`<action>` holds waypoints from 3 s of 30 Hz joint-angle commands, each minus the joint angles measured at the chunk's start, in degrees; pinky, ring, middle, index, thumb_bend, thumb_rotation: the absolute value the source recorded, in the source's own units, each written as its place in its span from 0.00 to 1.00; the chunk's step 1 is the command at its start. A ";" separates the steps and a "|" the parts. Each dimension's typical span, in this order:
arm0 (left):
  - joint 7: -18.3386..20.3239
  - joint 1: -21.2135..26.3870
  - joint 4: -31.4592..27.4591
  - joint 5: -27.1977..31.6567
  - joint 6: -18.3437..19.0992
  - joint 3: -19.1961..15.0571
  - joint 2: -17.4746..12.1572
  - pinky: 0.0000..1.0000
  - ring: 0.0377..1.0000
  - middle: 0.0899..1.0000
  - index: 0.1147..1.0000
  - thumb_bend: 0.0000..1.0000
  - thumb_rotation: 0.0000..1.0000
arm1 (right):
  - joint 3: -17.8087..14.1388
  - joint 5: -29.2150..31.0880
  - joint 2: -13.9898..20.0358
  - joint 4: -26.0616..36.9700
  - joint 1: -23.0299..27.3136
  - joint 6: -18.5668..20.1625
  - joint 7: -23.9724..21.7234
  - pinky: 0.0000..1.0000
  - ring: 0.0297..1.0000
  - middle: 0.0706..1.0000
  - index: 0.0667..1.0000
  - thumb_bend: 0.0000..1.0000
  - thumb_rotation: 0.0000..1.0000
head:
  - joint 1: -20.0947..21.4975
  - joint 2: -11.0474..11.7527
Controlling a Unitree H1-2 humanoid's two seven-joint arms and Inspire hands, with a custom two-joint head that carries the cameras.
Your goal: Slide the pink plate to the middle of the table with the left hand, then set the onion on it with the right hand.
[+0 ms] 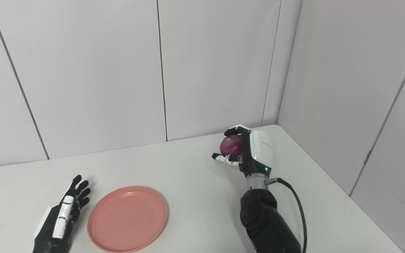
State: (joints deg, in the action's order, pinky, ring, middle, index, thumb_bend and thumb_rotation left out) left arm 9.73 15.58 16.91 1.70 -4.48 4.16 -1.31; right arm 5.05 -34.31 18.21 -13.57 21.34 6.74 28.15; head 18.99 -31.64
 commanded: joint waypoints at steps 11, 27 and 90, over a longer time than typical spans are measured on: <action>-1.48 -1.67 -0.93 -1.16 0.62 0.74 1.53 0.95 0.94 0.96 0.97 0.50 1.00 | 6.02 -3.40 -2.41 6.80 -0.27 -6.97 -2.51 0.46 0.43 0.43 0.48 0.51 0.00 | -2.50 -0.63; -5.82 -2.81 -4.72 -7.08 4.96 2.97 3.78 0.91 0.91 0.93 0.93 0.56 1.00 | 12.29 -5.35 -6.10 8.34 -3.75 -12.80 -6.79 0.48 0.44 0.44 0.48 0.52 0.00 | -11.51 -1.90; -7.33 -2.20 -5.10 -7.11 4.63 5.69 6.81 0.93 0.94 0.94 0.93 0.55 1.00 | 13.48 4.38 -9.36 6.21 -6.41 -19.81 -28.44 0.68 0.77 0.77 0.65 0.55 0.08 | -20.20 -2.79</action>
State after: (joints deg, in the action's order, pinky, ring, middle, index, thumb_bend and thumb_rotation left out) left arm 1.61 11.89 11.67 -5.10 0.35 8.54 4.11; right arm 18.83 -30.60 8.54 -9.02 13.58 -13.01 0.23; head -1.05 -34.37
